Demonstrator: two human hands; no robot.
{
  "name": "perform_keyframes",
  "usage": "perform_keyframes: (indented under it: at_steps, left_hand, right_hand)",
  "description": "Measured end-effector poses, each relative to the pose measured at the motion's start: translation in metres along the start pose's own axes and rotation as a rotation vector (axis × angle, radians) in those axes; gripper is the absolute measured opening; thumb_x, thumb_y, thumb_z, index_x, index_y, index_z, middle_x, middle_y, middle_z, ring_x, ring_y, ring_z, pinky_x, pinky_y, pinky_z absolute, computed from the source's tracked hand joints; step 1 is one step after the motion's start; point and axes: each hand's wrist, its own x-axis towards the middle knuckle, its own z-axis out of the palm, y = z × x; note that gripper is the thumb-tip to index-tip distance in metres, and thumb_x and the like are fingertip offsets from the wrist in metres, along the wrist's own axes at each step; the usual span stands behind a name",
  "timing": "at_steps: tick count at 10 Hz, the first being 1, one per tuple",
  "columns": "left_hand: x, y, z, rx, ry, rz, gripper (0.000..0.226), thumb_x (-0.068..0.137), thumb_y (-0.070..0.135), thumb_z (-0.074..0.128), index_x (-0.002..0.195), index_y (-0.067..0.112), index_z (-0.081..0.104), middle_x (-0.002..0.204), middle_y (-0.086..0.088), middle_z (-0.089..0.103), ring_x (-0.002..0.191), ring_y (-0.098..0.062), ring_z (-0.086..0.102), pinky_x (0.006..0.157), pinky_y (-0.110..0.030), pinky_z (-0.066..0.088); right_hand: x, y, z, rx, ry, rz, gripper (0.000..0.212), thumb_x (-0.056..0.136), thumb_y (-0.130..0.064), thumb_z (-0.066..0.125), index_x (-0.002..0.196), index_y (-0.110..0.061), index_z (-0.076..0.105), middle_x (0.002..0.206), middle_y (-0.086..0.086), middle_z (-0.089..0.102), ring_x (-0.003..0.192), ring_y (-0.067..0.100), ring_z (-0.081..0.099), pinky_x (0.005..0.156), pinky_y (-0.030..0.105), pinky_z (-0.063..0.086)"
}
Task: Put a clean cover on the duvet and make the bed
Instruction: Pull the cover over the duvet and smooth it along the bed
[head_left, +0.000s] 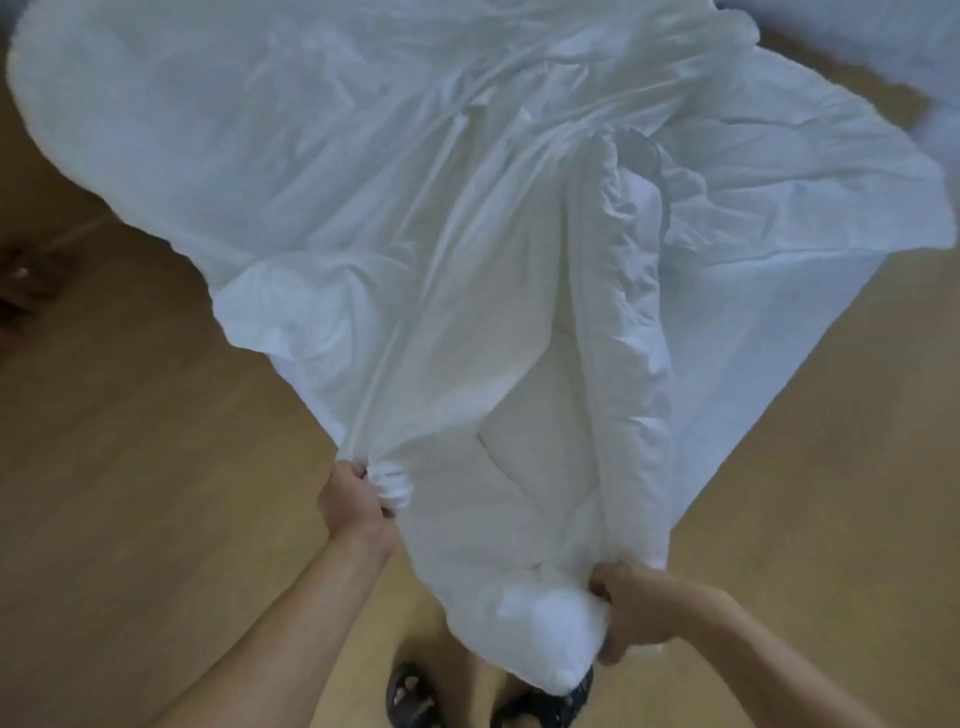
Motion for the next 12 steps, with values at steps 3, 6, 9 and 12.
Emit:
perform_keyframes:
  at_steps: [3, 6, 9, 12]
  left_hand:
    - [-0.019, 0.028, -0.041, -0.112, -0.160, 0.020, 0.031, 0.085, 0.013, 0.036, 0.058, 0.023, 0.023, 0.052, 0.006, 0.021, 0.035, -0.010, 0.019, 0.036, -0.013, 0.017]
    - [-0.017, 0.076, -0.082, 0.128, -0.130, 0.138, 0.018, 0.082, 0.030, 0.056, 0.073, 0.018, 0.047, 0.067, 0.004, 0.041, 0.060, -0.017, 0.042, 0.050, -0.027, 0.033]
    - [-0.057, 0.003, -0.054, 1.065, -0.089, 1.367, 0.088, 0.065, 0.059, 0.069, 0.135, 0.011, 0.045, 0.131, -0.005, 0.054, 0.120, -0.023, 0.050, 0.099, -0.035, 0.041]
    - [-0.085, 0.082, -0.028, 0.628, -0.106, 0.977, 0.024, 0.089, 0.012, 0.047, 0.088, -0.003, 0.065, 0.063, -0.009, 0.057, 0.060, -0.017, 0.050, 0.056, -0.029, 0.041]
  right_hand:
    - [0.059, -0.109, -0.094, 1.397, 0.447, -0.144, 0.034, 0.097, 0.000, 0.051, 0.130, 0.008, 0.050, 0.106, 0.025, 0.061, 0.095, 0.026, 0.059, 0.077, 0.037, 0.050]
    - [0.078, -0.187, -0.164, 1.997, 0.299, -0.538, 0.067, 0.076, -0.035, 0.074, 0.135, -0.007, 0.059, 0.131, 0.017, 0.063, 0.117, 0.036, 0.063, 0.103, 0.055, 0.047]
    - [-0.040, -0.213, -0.163, 2.026, 0.211, -0.788, 0.042, 0.066, -0.009, 0.059, 0.107, -0.002, 0.060, 0.095, 0.014, 0.060, 0.084, 0.031, 0.063, 0.079, 0.038, 0.055]
    - [-0.055, -0.177, -0.183, 1.798, 0.263, -1.174, 0.047, 0.048, 0.006, 0.057, 0.091, -0.013, 0.058, 0.091, 0.008, 0.056, 0.091, 0.028, 0.053, 0.079, 0.036, 0.046]
